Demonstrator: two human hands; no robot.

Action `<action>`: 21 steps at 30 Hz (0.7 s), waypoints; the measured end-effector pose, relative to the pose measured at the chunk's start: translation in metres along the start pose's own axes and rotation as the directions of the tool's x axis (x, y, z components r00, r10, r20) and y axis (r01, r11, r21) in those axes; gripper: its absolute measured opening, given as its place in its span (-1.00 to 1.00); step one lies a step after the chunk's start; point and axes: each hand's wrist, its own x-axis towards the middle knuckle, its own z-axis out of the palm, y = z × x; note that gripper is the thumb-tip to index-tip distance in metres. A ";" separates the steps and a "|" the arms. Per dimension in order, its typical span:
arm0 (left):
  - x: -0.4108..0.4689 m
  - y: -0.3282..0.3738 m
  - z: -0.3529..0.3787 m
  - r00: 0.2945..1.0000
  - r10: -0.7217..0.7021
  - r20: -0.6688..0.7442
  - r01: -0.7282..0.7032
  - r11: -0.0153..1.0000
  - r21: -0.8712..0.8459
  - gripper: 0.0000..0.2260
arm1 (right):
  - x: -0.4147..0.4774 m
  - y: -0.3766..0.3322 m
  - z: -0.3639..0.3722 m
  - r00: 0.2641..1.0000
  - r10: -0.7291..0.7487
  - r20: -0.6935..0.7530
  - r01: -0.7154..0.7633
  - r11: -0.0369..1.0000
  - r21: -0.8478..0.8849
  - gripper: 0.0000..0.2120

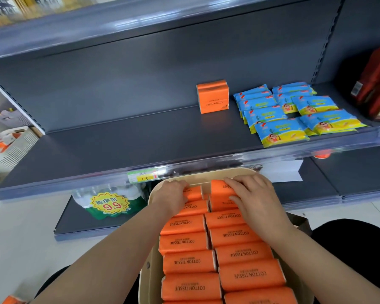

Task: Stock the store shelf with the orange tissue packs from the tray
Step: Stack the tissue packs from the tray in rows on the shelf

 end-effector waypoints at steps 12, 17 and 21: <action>-0.017 0.009 -0.036 0.973 0.031 -0.228 -0.046 0.997 -0.057 -0.63 | -0.020 0.011 0.015 0.995 -0.056 0.081 0.052 0.997 0.054 -0.46; -0.039 0.010 -0.066 0.977 0.054 -0.206 -0.049 0.998 0.034 -0.66 | -0.014 0.010 0.012 1.000 0.002 0.026 -0.006 0.988 0.154 -0.50; -0.055 0.012 -0.059 0.996 0.081 -0.045 -0.080 0.997 0.015 -0.65 | -0.011 0.012 0.009 0.996 0.023 0.085 -0.035 0.989 0.146 -0.54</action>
